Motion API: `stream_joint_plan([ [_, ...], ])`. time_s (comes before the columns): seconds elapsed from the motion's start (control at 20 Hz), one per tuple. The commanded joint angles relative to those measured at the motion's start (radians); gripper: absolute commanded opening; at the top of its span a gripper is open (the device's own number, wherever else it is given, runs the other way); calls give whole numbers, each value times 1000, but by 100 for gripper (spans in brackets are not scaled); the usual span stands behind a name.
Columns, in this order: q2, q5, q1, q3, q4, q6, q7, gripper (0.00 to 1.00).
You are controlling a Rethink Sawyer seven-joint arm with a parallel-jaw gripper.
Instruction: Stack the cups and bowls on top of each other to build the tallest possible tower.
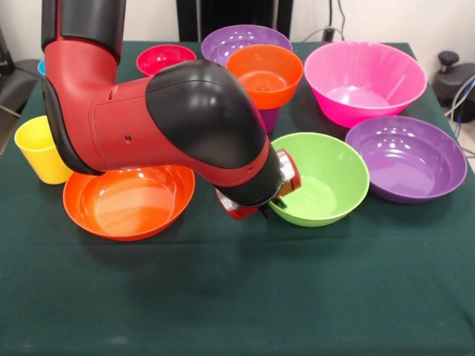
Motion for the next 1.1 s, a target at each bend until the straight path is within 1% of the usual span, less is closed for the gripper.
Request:
stream_joint_plan([
  [0.05,79,-89,61,8,-35,-128,-275,0],
  [0.1,91,-100,70,5,-58,-118,-284,0],
  [0.3,124,-98,71,-2,-83,-106,-276,0],
  [0.5,197,-109,90,15,-190,-81,-306,0],
  [0.55,208,-111,98,6,-210,-65,-274,0],
  [0.6,214,-118,100,4,-219,-66,-277,0],
  [0.7,213,-119,92,-6,-201,-100,-277,0],
  [0.8,206,-110,74,-21,-161,-132,-264,0],
  [0.95,164,-90,43,-39,-68,-205,-234,0],
  [1.1,148,-79,39,-23,-52,-208,-279,0],
])
